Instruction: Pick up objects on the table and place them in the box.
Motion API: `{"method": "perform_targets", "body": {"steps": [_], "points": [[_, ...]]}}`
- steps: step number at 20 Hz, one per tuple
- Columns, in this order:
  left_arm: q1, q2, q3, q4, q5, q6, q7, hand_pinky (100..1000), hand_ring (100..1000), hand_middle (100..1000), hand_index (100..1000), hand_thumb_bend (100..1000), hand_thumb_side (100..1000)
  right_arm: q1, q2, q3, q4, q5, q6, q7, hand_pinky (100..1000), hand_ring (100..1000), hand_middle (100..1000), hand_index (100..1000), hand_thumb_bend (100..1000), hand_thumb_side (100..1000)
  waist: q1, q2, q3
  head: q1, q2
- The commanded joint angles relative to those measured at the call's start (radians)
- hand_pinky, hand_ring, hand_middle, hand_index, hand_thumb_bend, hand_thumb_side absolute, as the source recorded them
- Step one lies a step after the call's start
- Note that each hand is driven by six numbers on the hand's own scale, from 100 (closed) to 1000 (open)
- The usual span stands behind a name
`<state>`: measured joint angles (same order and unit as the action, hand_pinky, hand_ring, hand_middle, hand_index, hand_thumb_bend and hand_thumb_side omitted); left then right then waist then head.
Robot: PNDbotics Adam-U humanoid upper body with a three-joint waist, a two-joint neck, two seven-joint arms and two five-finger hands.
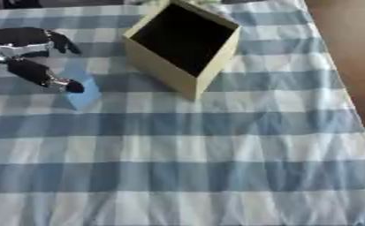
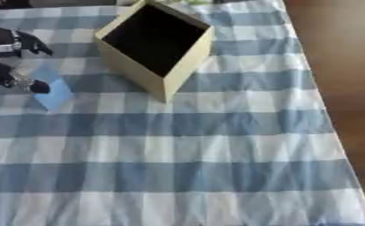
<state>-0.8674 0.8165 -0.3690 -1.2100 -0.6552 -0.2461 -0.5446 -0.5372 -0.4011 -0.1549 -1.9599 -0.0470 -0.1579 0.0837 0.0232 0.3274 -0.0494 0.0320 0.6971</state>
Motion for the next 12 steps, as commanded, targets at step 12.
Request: {"method": "perform_targets", "body": {"steps": [12], "points": [[-0.031,-0.016,-0.010,0.009,-0.114,-0.005,0.020,653,810,787,902,742,892,-0.013,-0.015,-0.014,-0.001,-0.012,0.005,0.001,753,676,623,826,100,891,0.001,-0.007,-0.007,0.002,-0.005]]}}
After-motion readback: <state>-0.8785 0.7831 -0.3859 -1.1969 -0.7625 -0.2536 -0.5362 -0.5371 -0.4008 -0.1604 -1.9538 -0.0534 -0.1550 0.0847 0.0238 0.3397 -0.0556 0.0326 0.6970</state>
